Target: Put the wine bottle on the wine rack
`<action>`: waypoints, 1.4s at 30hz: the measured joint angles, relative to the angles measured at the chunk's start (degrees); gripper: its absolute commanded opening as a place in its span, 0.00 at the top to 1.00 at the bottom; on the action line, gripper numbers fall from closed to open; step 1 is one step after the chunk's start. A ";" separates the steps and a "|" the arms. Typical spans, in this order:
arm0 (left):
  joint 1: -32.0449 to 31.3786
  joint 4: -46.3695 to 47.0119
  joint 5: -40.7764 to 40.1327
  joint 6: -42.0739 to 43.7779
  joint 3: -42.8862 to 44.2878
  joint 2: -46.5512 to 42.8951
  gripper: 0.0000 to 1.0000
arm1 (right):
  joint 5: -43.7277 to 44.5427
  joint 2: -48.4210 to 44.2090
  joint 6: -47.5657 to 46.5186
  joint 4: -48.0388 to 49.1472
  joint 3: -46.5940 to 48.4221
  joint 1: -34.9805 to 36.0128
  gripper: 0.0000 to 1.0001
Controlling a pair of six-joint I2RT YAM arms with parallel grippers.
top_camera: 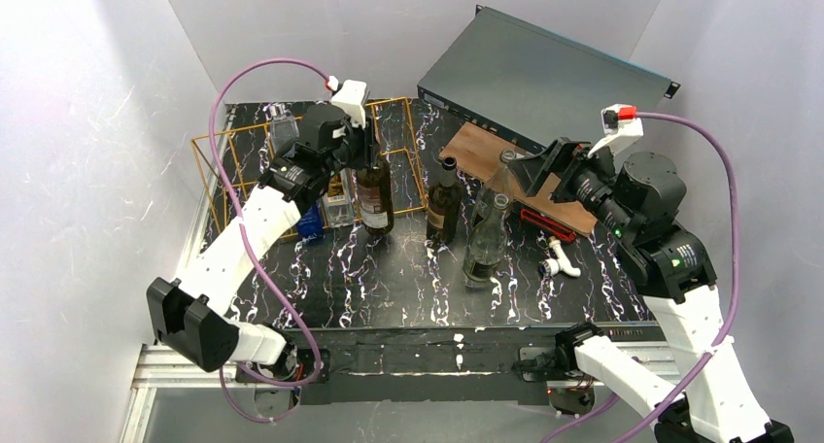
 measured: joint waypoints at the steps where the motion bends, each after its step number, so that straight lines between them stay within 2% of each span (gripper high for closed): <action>1: 0.07 -0.40 -0.52 0.46 1.07 0.61 1.00 | 0.00 -0.08 -0.01 0.01 0.00 0.00 0.00; 11: 1.17 -3.00 -3.66 3.07 6.82 6.00 1.00 | 0.03 -0.68 -0.48 -0.06 0.19 0.00 0.00; 23: 6.82 -3.41 -0.54 -1.22 6.87 9.02 1.00 | 0.02 0.25 -0.64 -0.08 0.20 0.00 0.00; 29: 7.08 -3.73 -0.21 -1.94 8.23 10.83 1.00 | 0.04 0.56 -0.98 -0.17 0.84 0.00 0.00; 36: 7.06 -4.86 -0.63 -1.79 13.63 14.14 1.00 | 0.03 0.58 -1.47 -0.31 1.68 0.00 0.00; 42: 7.06 -5.78 -1.31 -1.53 14.00 14.55 1.00 | 0.04 0.32 -1.50 -0.57 2.01 0.00 0.00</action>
